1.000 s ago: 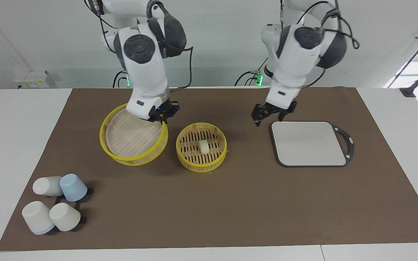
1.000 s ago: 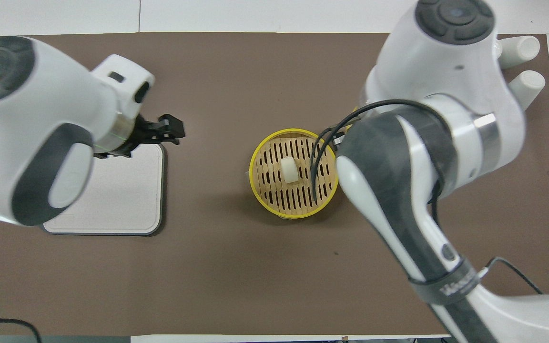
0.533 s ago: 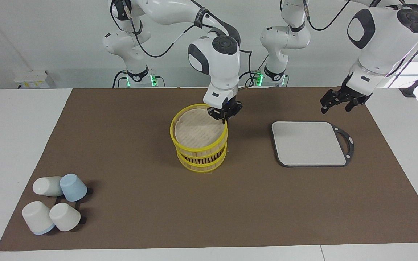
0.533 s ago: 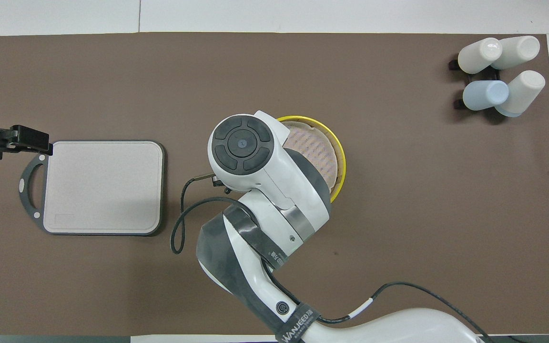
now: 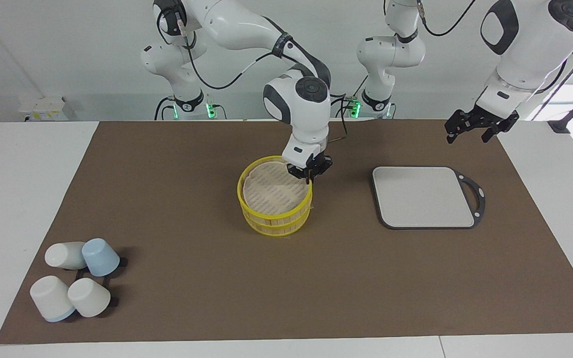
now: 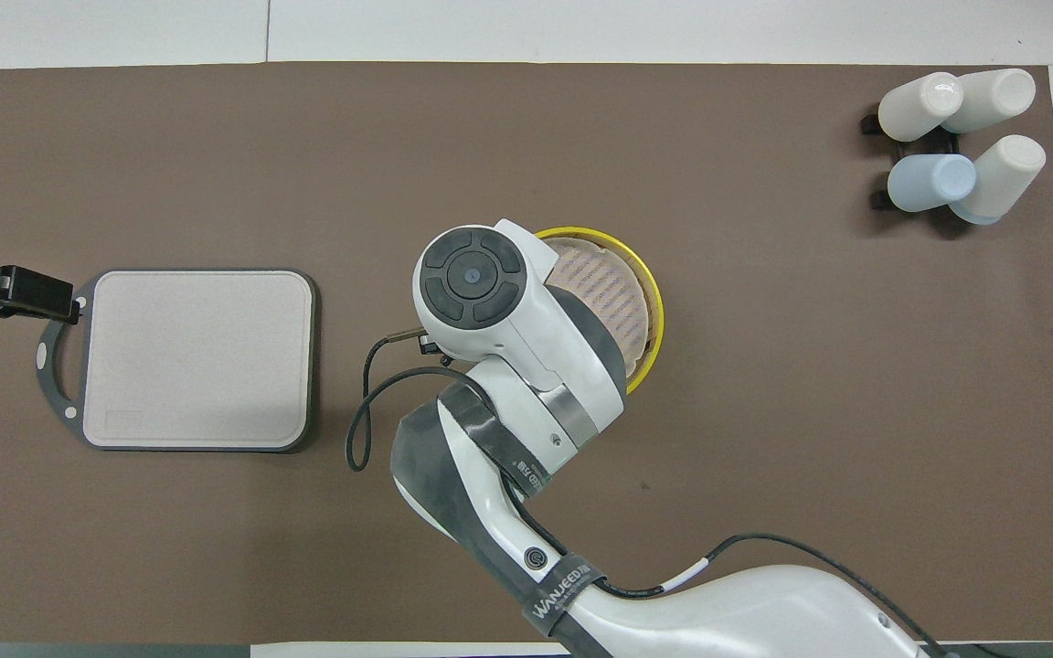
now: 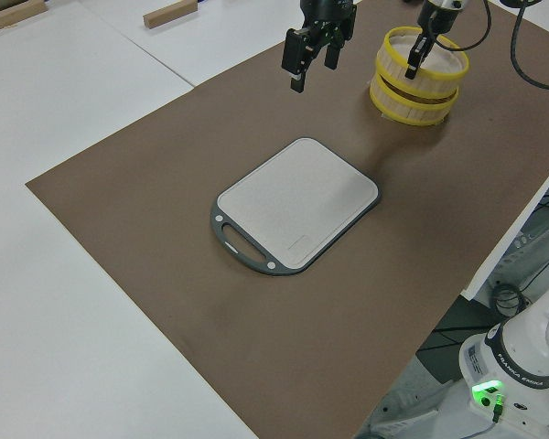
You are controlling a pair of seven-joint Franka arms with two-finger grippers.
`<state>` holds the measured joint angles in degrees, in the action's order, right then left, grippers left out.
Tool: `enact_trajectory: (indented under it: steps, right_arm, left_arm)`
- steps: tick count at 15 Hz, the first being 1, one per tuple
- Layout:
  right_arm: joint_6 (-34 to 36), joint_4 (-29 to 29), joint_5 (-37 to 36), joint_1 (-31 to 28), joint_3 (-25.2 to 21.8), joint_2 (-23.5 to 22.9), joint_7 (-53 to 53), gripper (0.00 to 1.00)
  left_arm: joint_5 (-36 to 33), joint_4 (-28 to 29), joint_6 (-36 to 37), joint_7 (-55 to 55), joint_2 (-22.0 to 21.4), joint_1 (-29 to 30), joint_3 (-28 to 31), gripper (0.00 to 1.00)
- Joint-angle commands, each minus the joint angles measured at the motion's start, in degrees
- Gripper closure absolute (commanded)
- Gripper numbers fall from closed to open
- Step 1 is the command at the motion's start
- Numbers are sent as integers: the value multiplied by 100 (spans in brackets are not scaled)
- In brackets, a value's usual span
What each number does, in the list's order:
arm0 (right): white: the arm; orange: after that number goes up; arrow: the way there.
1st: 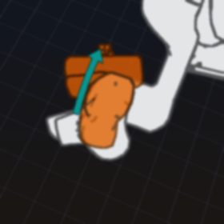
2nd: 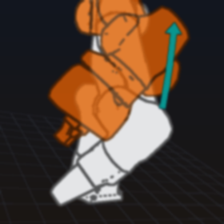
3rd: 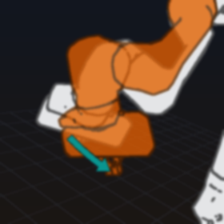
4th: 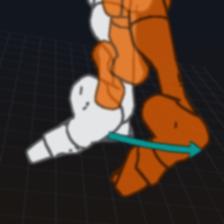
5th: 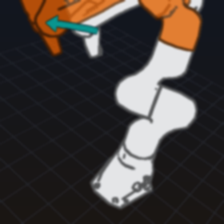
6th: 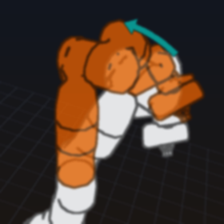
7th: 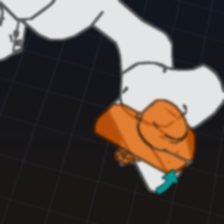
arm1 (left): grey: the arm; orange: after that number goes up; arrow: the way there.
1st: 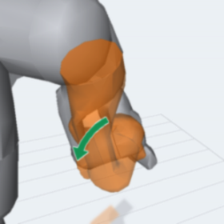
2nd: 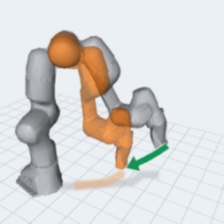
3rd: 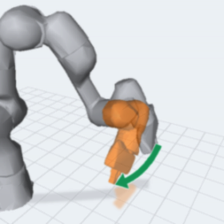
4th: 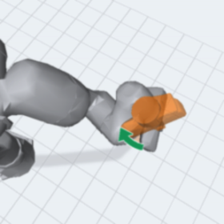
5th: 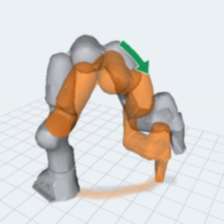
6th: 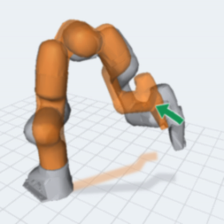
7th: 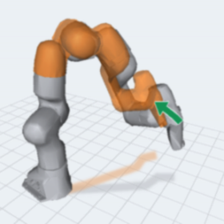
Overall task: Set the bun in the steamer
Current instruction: 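Lower the lid onto the steamer with the right gripper and release it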
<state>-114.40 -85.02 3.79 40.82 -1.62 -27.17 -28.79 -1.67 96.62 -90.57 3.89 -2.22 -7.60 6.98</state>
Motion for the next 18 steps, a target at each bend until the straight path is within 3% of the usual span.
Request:
enact_trajectory:
  steps: [1,9,15,18]
  right_arm:
    - [-231,-313,69,-30,22,212,-48,100]
    - [-662,-787,69,31,22,370,-180,100]
    - [-1083,-963,209,31,22,388,-321,100]
    - [-1111,-1016,209,23,22,423,-321,78]
  left_arm:
    - [-97,-248,513,112,28,4,-30,0]
    - [430,-364,532,147,169,109,31,0]
    - [440,-477,453,147,161,109,66,0]
    - [387,-680,453,156,196,109,49,0]
